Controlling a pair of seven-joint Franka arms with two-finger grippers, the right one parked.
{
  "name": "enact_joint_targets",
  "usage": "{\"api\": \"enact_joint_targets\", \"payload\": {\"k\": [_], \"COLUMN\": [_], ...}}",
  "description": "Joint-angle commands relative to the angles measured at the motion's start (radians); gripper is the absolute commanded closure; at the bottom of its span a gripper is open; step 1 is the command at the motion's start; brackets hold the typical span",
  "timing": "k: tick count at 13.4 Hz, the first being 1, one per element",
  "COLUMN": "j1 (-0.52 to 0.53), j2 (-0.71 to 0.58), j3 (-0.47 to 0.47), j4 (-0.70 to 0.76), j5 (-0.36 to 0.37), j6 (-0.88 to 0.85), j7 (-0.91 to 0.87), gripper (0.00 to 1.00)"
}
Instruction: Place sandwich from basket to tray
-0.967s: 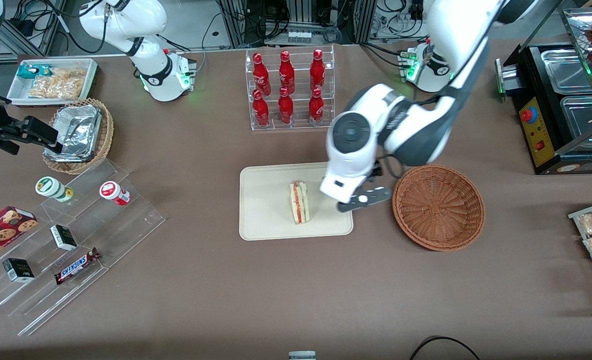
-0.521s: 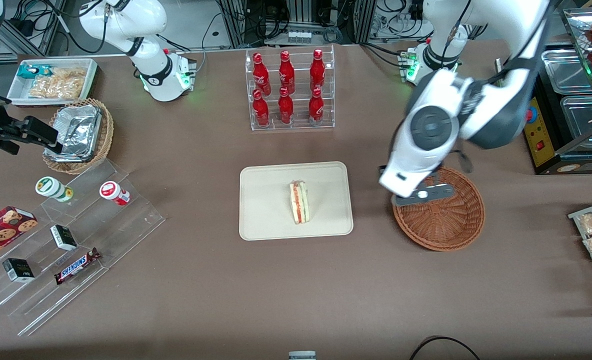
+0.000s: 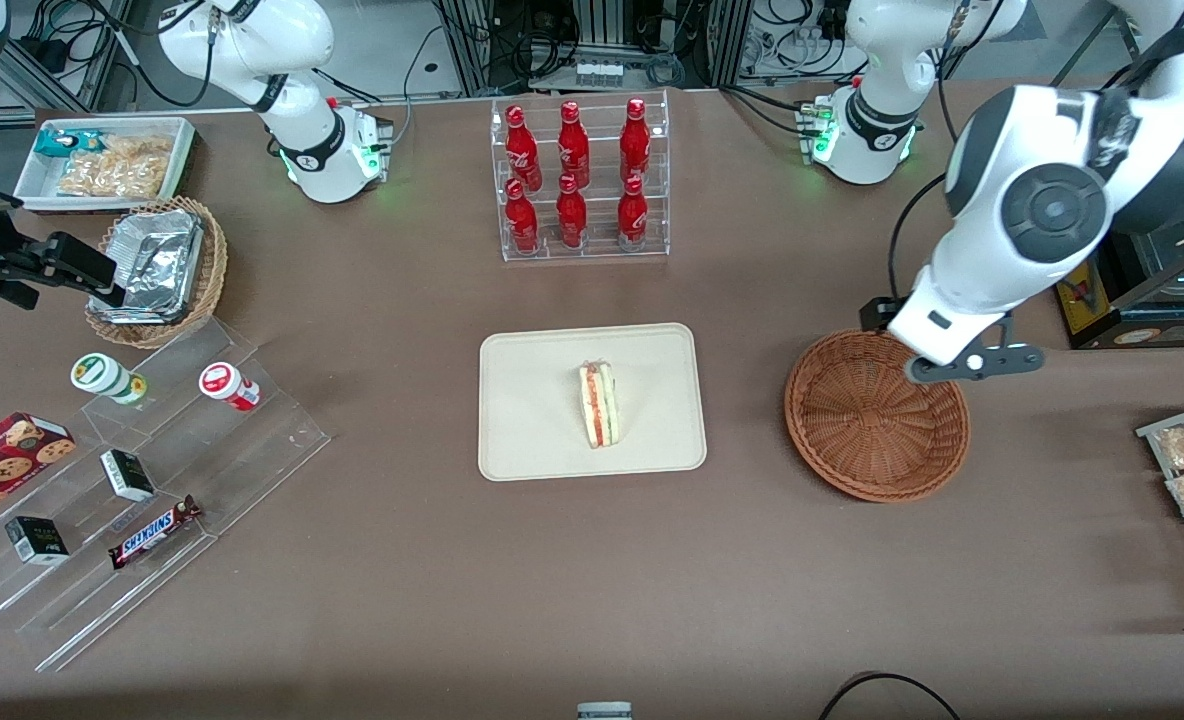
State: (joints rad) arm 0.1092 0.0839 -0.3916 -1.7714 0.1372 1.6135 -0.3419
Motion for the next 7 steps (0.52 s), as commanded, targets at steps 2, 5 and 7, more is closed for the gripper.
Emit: {"api": "enact_joint_targets", "payload": {"k": [2,5,7], "j1": [0.064,0.086,0.083], "j2": [-0.091,-0.124,-0.144], "j3": [-0.007,-0.004,0.036], "j4": [-0.025,-0.016,-0.003], "j5": [-0.056,-0.056,-0.056], "j6": [-0.047,-0.067,-0.098], "j7": [0.121,0.127,0.171], "gripper": [0.00,0.00,0.00]}}
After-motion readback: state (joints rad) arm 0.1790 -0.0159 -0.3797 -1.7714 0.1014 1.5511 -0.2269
